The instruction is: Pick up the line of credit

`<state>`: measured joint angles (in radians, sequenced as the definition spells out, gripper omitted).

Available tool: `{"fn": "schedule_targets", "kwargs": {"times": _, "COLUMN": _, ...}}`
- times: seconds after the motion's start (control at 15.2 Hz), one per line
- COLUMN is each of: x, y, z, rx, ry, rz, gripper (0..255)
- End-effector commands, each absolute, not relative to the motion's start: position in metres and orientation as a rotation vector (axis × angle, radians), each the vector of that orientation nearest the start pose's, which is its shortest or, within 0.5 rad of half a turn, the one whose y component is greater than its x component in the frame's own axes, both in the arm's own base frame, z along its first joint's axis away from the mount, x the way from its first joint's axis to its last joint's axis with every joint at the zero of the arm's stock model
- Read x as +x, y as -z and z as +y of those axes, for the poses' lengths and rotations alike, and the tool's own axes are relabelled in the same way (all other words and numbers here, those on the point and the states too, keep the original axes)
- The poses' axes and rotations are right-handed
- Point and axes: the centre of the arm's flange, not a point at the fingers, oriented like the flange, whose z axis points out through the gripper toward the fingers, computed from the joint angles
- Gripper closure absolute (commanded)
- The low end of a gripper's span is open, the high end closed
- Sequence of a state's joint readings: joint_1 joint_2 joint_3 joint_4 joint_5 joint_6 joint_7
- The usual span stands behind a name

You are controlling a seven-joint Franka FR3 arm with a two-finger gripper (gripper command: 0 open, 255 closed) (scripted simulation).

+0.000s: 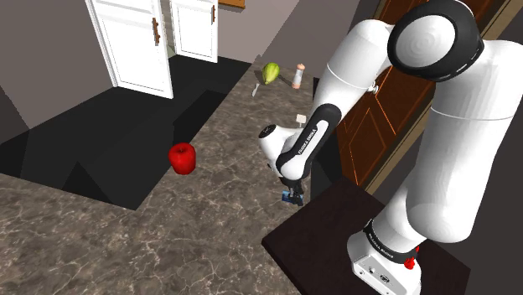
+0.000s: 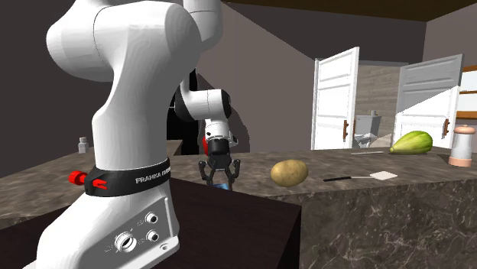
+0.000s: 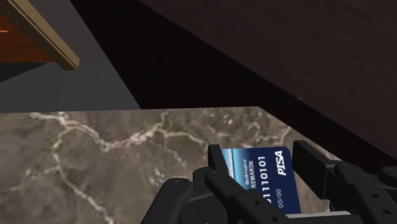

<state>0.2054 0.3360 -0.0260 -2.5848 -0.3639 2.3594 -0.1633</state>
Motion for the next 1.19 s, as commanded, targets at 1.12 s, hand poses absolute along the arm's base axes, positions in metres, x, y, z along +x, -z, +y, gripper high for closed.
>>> {"fn": "schedule_targets", "kwargs": {"times": 1.12, "x": 0.361, "y": -0.175, "z": 0.059, "rx": -3.021, "ry": -0.910, "rz": -1.060, "gripper": 255}}
